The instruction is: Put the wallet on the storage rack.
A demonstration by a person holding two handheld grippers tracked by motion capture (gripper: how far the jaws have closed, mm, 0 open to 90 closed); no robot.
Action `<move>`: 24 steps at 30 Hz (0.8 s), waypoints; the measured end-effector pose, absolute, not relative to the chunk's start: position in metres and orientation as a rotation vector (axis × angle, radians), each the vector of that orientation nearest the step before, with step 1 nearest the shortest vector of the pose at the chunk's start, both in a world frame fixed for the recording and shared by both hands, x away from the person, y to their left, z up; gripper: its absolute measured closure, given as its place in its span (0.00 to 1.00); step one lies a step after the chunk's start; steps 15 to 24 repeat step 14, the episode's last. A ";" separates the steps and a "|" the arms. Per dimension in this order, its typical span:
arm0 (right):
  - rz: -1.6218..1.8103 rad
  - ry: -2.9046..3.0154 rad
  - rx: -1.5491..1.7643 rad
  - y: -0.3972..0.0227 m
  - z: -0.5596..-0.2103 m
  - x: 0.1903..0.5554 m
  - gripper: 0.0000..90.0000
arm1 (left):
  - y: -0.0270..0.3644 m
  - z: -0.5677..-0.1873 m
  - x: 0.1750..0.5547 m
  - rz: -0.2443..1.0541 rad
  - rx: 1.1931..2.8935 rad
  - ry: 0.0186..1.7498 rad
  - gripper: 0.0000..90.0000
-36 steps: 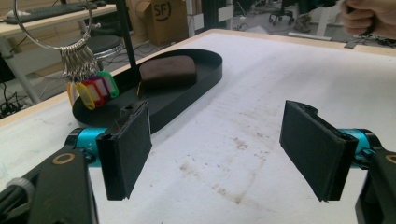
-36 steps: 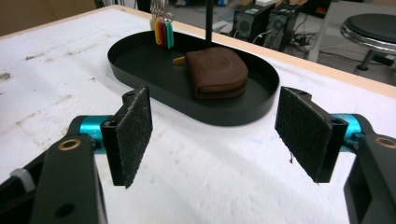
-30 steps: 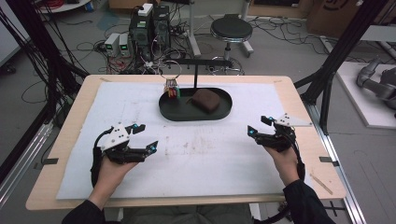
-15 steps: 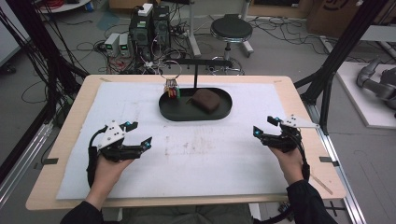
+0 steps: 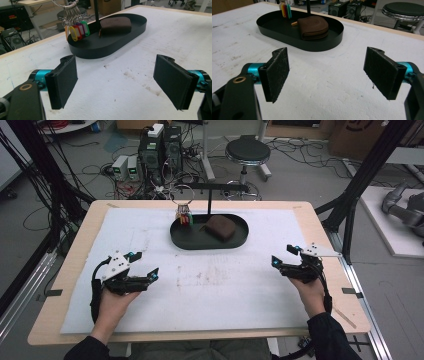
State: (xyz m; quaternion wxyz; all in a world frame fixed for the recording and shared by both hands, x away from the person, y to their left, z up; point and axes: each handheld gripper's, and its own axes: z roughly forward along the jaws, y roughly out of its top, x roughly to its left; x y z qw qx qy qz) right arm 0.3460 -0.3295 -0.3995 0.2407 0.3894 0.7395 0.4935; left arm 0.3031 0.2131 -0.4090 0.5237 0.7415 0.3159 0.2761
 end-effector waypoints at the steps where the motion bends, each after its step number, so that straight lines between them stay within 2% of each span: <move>1: 1.350 2.024 1.064 -0.330 -0.400 0.346 0.23 | 0.213 -0.409 0.303 0.663 1.778 0.756 0.21; 24: 1.350 2.022 1.073 -0.331 -0.400 0.349 0.23 | 0.214 -0.410 0.303 0.669 1.787 0.759 0.22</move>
